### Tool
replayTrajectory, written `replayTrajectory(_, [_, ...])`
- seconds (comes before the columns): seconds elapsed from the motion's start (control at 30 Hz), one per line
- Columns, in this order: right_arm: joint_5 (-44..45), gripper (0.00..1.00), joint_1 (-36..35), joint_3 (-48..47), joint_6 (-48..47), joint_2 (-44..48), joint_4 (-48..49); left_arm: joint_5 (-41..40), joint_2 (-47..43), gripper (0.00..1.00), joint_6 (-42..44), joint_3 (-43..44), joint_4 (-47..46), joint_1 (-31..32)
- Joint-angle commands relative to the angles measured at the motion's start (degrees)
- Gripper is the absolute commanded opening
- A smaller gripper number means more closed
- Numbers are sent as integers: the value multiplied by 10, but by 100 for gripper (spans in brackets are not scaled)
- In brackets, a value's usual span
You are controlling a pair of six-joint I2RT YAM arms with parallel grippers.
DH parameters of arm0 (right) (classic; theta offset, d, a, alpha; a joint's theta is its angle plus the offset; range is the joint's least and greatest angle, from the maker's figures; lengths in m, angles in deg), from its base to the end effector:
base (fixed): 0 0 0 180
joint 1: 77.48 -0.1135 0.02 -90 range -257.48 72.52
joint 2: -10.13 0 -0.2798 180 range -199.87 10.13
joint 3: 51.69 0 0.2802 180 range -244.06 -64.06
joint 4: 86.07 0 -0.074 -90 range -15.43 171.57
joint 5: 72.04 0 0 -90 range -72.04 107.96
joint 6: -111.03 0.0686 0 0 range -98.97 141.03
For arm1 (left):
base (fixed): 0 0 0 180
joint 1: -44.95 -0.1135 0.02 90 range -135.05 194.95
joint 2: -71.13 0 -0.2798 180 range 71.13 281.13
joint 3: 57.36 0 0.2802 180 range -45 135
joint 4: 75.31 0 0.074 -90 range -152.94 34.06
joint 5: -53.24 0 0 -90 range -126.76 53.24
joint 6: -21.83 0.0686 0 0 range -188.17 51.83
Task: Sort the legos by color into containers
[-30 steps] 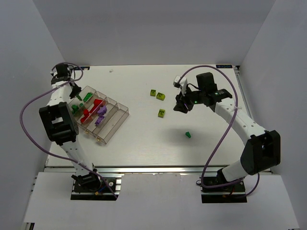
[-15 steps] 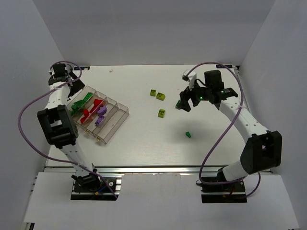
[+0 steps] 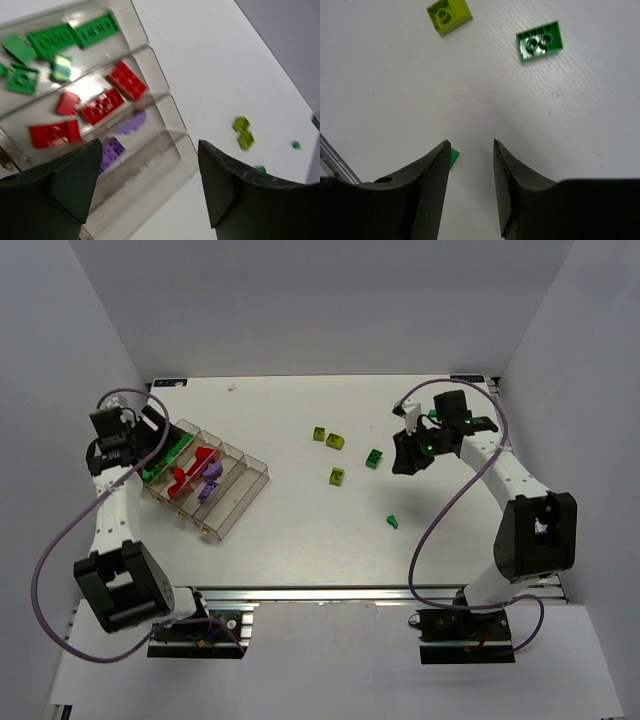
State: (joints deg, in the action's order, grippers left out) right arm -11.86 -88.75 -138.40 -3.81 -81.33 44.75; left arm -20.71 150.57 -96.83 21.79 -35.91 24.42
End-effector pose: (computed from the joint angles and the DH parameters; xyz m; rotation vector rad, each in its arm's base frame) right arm 0.3709 0.1087 0.2621 -0.9448 2.2247 0.5440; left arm 0.3406 0.1073 0.2978 -0.8031 2.1135 -0.3924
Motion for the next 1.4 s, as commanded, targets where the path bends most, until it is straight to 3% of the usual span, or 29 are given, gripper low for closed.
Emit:
replayTrajectory(0.0, [37, 46, -9, 31, 8, 8, -41, 95, -71, 83, -32, -65, -32, 16])
replayTrajectory(0.17, [100, 54, -50, 119, 42, 43, -15, 94, -161, 82, -48, -138, -26, 59])
replayTrajectory(0.2, [115, 61, -61, 131, 55, 48, -5, 92, -174, 82, -49, -154, -26, 70])
replayTrajectory(0.3, [150, 67, -83, 156, 90, 51, 11, 78, -210, 82, -53, -167, -9, 84])
replayTrajectory(0.5, [168, 68, -104, 171, 126, 43, 29, 66, -262, 82, -55, -184, 34, 95])
replayTrajectory(0.93, [222, 61, -133, 191, 153, 1, 54, 79, -307, 83, -81, -214, 42, 97])
replayTrajectory(1.37, [231, 42, -141, 225, 148, -12, 83, 111, -321, 82, -139, -206, 17, 122])
